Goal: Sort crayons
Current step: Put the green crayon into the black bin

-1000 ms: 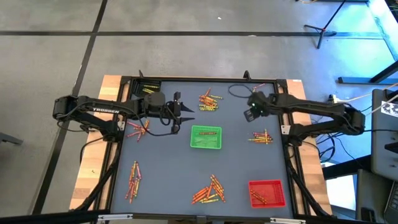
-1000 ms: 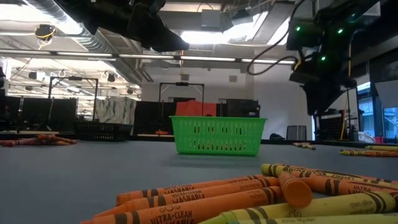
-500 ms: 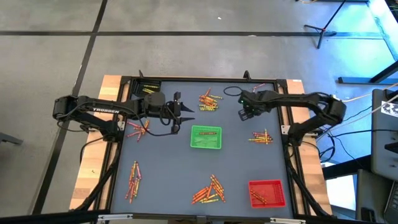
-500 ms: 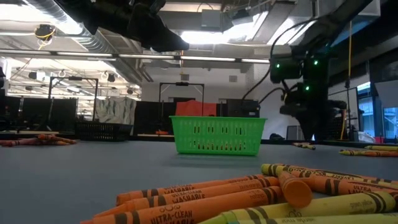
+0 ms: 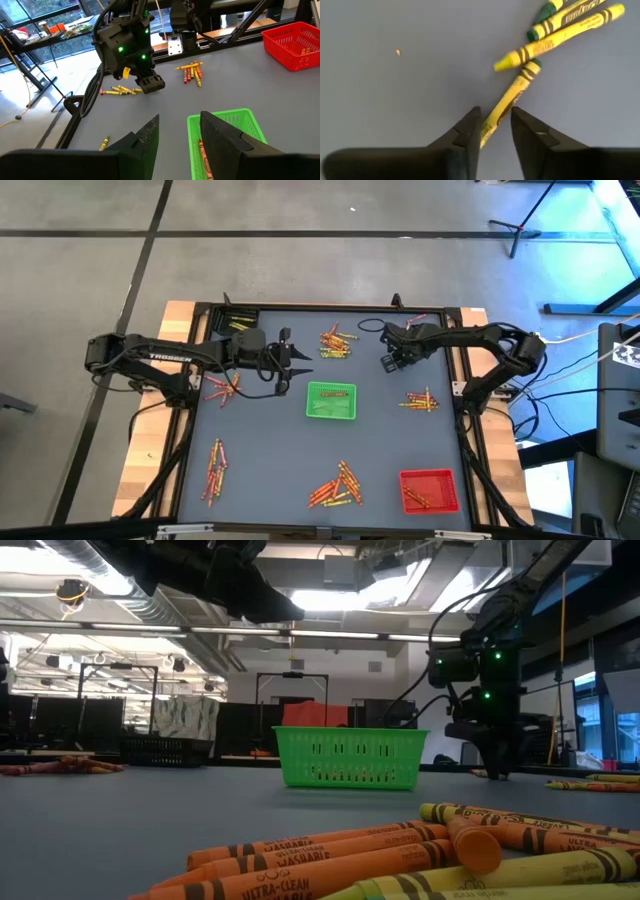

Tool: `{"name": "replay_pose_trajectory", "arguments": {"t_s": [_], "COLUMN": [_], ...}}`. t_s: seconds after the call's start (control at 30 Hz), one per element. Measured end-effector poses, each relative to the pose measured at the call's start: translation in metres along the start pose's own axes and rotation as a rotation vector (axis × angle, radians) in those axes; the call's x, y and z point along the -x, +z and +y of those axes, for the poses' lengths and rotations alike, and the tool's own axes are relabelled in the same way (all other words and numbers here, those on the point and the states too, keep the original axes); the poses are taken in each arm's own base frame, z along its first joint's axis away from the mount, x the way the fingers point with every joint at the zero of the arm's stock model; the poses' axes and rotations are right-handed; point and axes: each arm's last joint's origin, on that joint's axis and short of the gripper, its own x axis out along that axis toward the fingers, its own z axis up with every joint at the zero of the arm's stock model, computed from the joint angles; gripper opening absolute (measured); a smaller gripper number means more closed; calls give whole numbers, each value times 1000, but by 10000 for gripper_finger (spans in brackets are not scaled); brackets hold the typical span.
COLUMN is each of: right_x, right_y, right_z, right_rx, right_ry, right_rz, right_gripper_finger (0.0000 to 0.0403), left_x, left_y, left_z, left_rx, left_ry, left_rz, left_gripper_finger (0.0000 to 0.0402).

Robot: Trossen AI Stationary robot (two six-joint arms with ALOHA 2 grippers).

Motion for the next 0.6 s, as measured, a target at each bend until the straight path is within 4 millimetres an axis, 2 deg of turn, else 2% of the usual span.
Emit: {"name": "replay_pose_trajectory", "arguments": {"t_s": [0.27, 0.47, 0.6], "right_x": [1, 5, 19], "right_y": [-5, -13, -23], "right_z": [4, 11, 15], "right_rx": [49, 164, 232], "right_ry": [-14, -51, -22], "right_rz": [10, -10, -33], "right_gripper_finger": [20, 10, 13], "left_x": [0, 0, 0], "left_y": [1, 2, 2], "left_z": [0, 0, 1], "left_rx": [-1, -3, -3], "left_ry": [2, 5, 5], "left_rz": [-6, -19, -19], "left_gripper_finger": [127, 127, 127]}}
